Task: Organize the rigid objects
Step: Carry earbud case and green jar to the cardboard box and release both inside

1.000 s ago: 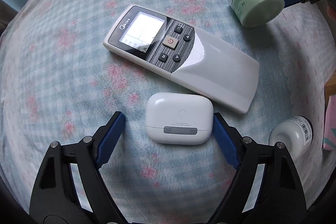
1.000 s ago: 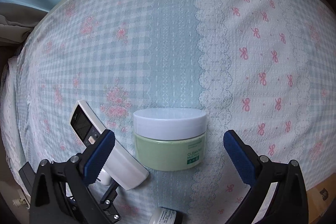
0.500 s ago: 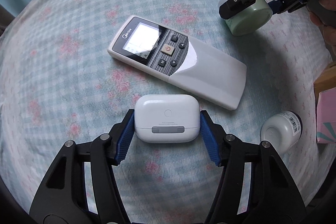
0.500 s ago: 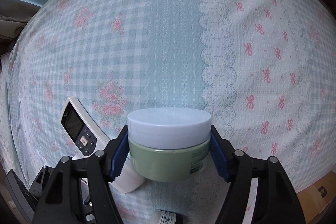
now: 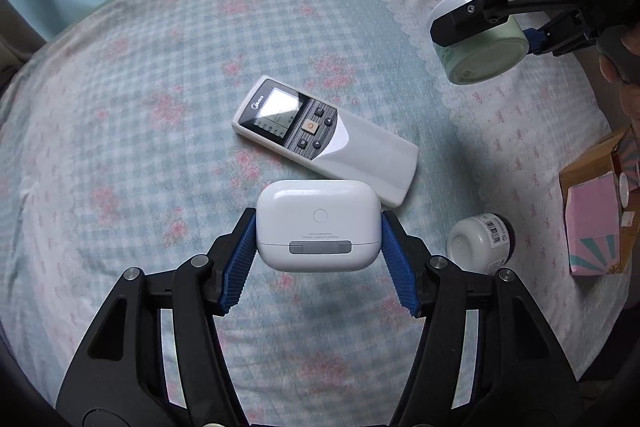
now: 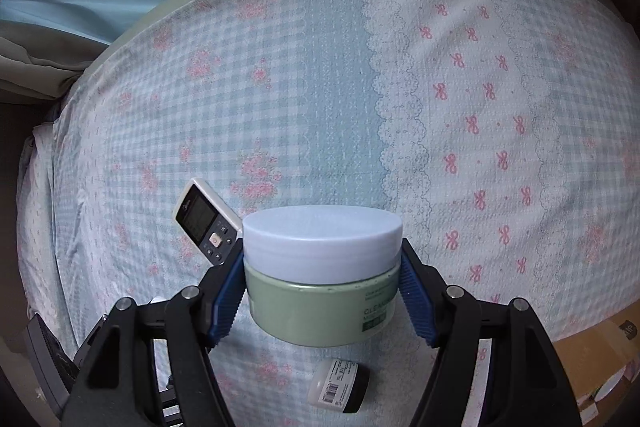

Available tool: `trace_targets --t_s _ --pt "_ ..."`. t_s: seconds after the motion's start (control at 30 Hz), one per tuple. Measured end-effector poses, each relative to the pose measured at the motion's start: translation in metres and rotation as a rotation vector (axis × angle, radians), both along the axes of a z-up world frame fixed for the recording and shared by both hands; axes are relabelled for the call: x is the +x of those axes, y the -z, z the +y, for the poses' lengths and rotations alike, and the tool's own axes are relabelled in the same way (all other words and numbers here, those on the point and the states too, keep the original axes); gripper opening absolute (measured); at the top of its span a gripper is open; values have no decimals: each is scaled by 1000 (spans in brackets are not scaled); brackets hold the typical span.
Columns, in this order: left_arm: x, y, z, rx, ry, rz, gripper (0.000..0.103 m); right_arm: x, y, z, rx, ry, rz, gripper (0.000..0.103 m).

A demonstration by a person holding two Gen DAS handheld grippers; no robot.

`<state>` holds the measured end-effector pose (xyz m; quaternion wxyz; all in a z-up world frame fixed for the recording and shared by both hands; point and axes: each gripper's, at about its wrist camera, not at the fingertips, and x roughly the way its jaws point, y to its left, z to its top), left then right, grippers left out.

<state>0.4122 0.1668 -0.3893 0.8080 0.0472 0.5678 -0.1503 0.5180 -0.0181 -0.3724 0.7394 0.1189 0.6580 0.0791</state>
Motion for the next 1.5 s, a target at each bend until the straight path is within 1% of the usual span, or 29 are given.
trace_targets --t_s 0.17,0.3,0.43,0.57,0.73,0.97,1.1,1.27,1.5 --pt "-19 -45 -1 -18 -7 -37 57 -32 -49 -10 54 22 -52 66" --pt "-36 -84 -7 -30 -2 -69 57 -67 -95 -17 57 17 -112 66" --pt "-60 -121 -24 -35 19 -94 57 -109 -135 -40 88 45 -173 66" --pt "-88 -151 -51 -53 41 -103 57 -151 -162 -66 91 64 -216 66" --pt "-122 -177 -94 -76 50 -103 57 -202 -181 -117 90 85 -243 66" --pt "-159 -205 -168 -102 41 -105 57 -252 -186 -206 82 93 -231 66" --pt "-170 -211 -217 -121 47 -97 57 -270 -184 -255 46 78 -226 66" --pt "-175 -201 -280 -129 80 -69 57 -280 -172 -303 -16 44 -225 66" --pt "-172 -168 -350 -120 129 -1 57 -282 -132 -363 -16 67 -171 66"
